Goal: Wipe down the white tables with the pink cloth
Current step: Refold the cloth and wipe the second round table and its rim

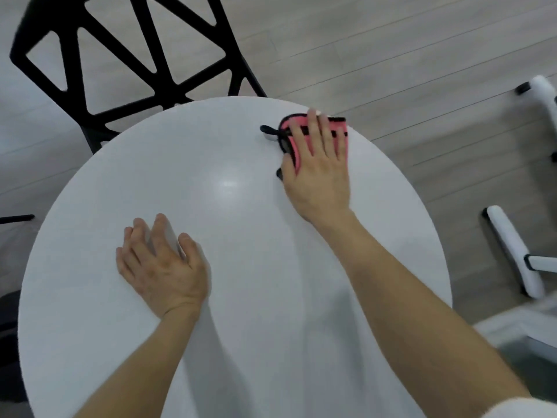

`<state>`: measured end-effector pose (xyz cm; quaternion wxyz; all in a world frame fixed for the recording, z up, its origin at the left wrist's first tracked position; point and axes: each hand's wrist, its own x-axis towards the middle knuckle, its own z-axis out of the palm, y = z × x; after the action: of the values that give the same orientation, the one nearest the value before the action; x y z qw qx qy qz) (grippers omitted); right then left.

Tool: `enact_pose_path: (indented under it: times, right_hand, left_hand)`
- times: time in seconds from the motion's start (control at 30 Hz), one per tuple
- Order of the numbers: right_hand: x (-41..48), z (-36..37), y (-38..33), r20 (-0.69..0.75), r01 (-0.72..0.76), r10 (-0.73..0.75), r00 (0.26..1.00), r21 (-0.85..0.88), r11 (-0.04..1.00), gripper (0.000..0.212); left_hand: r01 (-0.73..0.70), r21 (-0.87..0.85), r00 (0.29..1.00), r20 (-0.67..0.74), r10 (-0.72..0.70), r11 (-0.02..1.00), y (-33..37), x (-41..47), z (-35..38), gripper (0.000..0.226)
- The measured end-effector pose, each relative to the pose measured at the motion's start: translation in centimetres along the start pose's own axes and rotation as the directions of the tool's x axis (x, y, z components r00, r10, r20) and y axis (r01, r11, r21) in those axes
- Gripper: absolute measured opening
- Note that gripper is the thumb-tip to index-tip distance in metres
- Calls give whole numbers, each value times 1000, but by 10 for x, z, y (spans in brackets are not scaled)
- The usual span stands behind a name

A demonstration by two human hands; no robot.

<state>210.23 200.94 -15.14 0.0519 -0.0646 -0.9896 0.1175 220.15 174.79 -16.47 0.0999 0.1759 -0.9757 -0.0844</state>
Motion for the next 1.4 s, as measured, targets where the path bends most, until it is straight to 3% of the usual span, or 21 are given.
enact_pose_path:
  times: [0.13, 0.27, 0.4, 0.5, 0.57, 0.67, 0.77, 0.8, 0.83, 0.87, 1.0, 1.07, 1.1, 1.13, 1.2, 1.3, 1.4]
  right_hand:
    - [-70, -30, 72, 19, -222, 226, 974, -113, 968, 64]
    - [-36, -18, 31, 26, -312, 318, 948, -133, 941, 70]
    - [32, 8, -56, 70, 0, 3, 998, -53, 999, 70]
    - [38, 23, -105, 96, 314, -314, 945, 20, 949, 68]
    - [20, 24, -97, 142, 556, -559, 817, 61, 829, 65]
    - [-23, 9, -49, 209, 816, -836, 508, 195, 544, 63]
    - [-38, -10, 8, 269, 901, -941, 206, 322, 290, 63]
    - [-22, -14, 22, 276, 913, -950, 143, 335, 235, 64]
    - [3, -15, 31, 289, 920, -948, 132, 320, 225, 66]
    - [34, -13, 32, 298, 924, -938, 179, 278, 264, 67]
    - [130, 7, -19, 282, 780, -771, 571, 106, 616, 66]
    - [124, 14, -40, 273, 714, -701, 658, 67, 697, 68]
    - [111, 14, -47, 263, 718, -707, 656, 72, 693, 68]
    - [89, 11, -48, 259, 748, -742, 618, 98, 657, 68]
    - [24, 0, -38, 261, 849, -856, 446, 180, 497, 68]
    - [-90, -17, -2, 240, 922, -969, 55, 361, 141, 68]
    - [-118, -22, 19, 219, 863, -920, -324, 466, -193, 65]
  left_hand:
    - [-8, 3, 1000, 8, 8, 1000, 0, 0, 1, 53]
    - [-5, 6, 1000, 10, 5, 1000, -1, 0, 3, 54]
    - [6, -11, 1000, -6, -6, 1000, -1, 0, 5, 54]
    - [10, -17, 1000, -26, -11, 1000, 1, 0, 6, 53]
    - [7, -10, 999, -35, -7, 1000, 1, 0, 6, 50]
    - [9, -8, 999, -37, -9, 1000, 2, 0, 3, 48]
    - [16, -17, 999, -27, -17, 1000, 4, 1, 1, 47]
    - [16, -21, 999, -28, -16, 1000, 5, 2, 1, 48]
    - [14, -18, 999, -33, -15, 1000, 5, 2, 1, 48]
    - [11, -2, 999, -47, -11, 1000, 6, 2, 2, 47]
    - [-12, 118, 995, -97, 23, 993, 4, 0, 5, 45]
    - [40, 149, 992, -124, -21, 988, 11, -7, -2, 40]
    - [99, 130, 986, -146, -80, 987, 17, -15, -7, 36]
    - [168, 97, 975, -163, -151, 981, 25, -27, -14, 33]
    - [265, 34, 955, -145, -258, 964, 38, -64, -33, 30]
    - [343, 9, 939, -36, -342, 939, 42, -136, -65, 32]
    - [474, 4, 876, 97, -473, 880, 36, -202, -92, 48]
